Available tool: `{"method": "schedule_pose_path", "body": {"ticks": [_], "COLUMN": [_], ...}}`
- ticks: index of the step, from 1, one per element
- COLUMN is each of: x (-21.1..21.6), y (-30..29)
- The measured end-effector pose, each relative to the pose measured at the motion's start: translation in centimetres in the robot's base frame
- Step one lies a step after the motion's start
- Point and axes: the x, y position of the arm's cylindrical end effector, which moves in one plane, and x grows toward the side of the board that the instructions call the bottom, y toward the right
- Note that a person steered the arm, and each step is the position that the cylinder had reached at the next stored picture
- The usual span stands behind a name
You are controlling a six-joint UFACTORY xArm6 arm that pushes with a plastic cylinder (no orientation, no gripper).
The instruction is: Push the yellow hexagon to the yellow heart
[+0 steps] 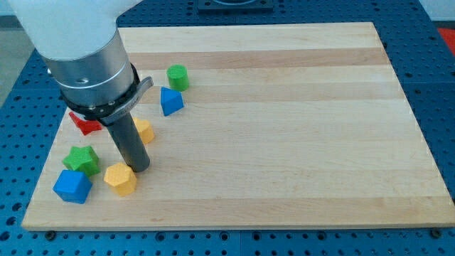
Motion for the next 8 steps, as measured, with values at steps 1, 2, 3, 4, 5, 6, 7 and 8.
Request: {"method": "schedule_pose_path", "body": {"ticks": [1, 2, 3, 4, 5, 6, 7, 8], "x": [0.0, -0.2, 0.5, 3.6, 5.9, 6.4, 6.7, 7.3], "y": [0.0, 1.2, 5.8, 8.0, 7.9, 6.7, 6.9, 5.3]}}
